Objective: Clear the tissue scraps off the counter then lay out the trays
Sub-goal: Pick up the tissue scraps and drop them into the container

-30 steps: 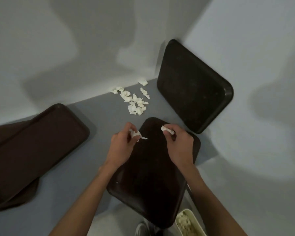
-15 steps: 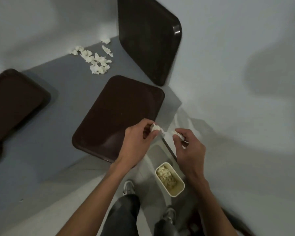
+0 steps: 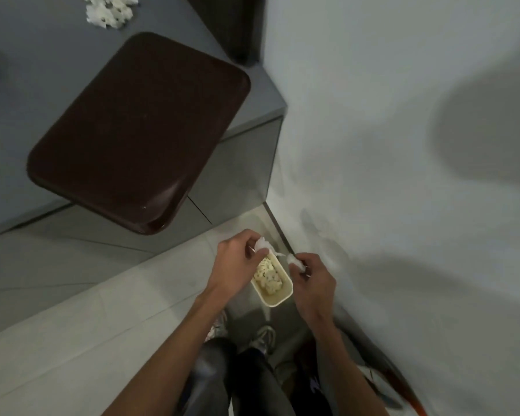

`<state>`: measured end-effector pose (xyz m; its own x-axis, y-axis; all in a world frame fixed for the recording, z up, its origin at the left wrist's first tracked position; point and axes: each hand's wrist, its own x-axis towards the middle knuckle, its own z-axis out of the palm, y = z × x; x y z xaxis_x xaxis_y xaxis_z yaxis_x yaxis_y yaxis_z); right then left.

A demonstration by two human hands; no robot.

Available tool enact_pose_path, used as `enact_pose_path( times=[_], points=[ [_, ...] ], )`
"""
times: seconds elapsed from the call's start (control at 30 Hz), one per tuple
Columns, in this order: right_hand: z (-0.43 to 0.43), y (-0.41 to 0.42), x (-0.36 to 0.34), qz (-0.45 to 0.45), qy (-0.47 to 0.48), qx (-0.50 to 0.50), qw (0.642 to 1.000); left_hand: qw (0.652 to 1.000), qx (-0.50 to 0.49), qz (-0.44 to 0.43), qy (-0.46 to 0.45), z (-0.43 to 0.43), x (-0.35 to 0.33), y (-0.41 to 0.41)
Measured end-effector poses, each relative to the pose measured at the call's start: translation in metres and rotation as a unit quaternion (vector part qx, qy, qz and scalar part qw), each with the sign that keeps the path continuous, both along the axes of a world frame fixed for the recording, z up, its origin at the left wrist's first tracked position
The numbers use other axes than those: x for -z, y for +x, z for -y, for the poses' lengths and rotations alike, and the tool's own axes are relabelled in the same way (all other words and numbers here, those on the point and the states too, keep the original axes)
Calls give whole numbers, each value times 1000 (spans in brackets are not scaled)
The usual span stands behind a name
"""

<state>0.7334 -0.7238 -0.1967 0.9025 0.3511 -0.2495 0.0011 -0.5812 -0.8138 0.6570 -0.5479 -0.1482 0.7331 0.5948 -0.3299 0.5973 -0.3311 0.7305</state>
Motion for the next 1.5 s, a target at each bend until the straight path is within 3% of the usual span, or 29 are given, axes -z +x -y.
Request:
enact_pose_path(
  times=[0.47,0.7,0.97,1.17,1.5],
  points=[
    [27,-17,255,-82,-150,-58,984,987,28,-156,-30,24,262,21],
    [32,-11,296,-117,-218,-105,963,967,103,-232,-23,34,325,19],
    [32,-4,200,-42,-194,-85,976,974,135,-167,74,17,216,3],
    [12,-6,60,11,-128,-71,989,975,149,-90,142,8,78,-20],
    [-48,-30,-161,109,-91,-66,988,982,74,42,166,-21,-123,-65]
  ],
)
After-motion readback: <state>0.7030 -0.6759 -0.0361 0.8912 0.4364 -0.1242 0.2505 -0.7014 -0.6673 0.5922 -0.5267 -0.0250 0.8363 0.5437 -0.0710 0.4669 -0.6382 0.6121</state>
